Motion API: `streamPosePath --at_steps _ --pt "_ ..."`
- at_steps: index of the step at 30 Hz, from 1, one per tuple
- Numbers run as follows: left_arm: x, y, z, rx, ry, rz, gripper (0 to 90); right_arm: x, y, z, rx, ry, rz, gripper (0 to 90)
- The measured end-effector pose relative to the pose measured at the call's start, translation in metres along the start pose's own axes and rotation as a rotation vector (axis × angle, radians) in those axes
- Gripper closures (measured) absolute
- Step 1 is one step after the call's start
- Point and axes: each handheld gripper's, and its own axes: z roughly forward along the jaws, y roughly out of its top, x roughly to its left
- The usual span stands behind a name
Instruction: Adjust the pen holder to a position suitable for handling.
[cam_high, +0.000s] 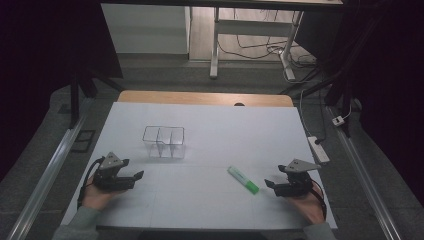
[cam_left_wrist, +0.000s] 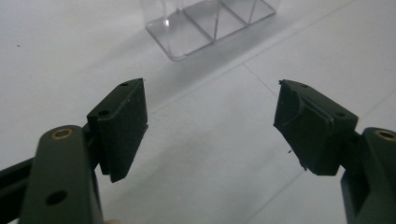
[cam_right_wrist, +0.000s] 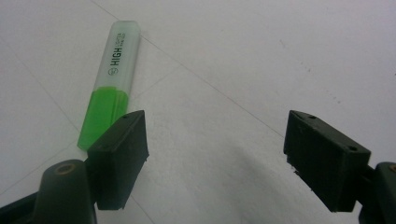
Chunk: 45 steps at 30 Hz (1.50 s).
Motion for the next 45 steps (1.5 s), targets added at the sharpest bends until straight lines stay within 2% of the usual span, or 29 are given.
streamPosePath --at_steps 7,11,14,18,29,33,37,40,43,44,45 --pt "0.013 0.012 0.009 0.011 0.021 -0.024 26.1 0.000 0.000 0.000 0.000 -0.001 0.000 21.4" --pt "0.018 0.015 0.013 0.015 0.025 -0.028 27.3 0.000 0.000 0.000 0.001 -0.001 0.005 21.5" --pt "0.026 0.018 0.016 0.009 0.036 -0.051 28.1 0.000 0.000 0.001 0.003 -0.001 -0.001 21.5" --pt "0.032 0.022 0.021 0.019 0.050 -0.059 29.0 0.000 0.000 0.001 0.003 -0.001 -0.003 21.4" --pt "0.048 0.034 0.037 0.018 0.053 -0.076 39.5 0.000 0.000 0.001 0.001 -0.004 0.002 21.5" --pt "0.050 0.039 0.042 0.008 0.049 -0.059 47.9 0.000 0.000 0.000 0.000 -0.004 0.003 21.5" --pt "0.053 0.041 0.047 0.008 0.050 -0.065 58.5 0.000 0.000 0.000 0.003 -0.007 0.006 21.5" --pt "0.055 0.044 0.050 0.012 0.046 -0.063 69.6 0.000 0.000 0.001 0.005 -0.007 0.005 21.5" --pt "0.055 0.045 0.053 0.010 0.021 -0.064 85.1 0.000 0.000 0.000 0.004 -0.006 0.006 21.6" --pt "0.055 0.045 0.053 0.010 0.021 -0.064 88.8 0.000 0.000 0.000 0.004 -0.007 0.006 21.6" --pt "0.055 0.045 0.054 0.012 0.003 -0.067 88.9 0.000 0.000 0.000 0.004 -0.007 0.005 21.6"
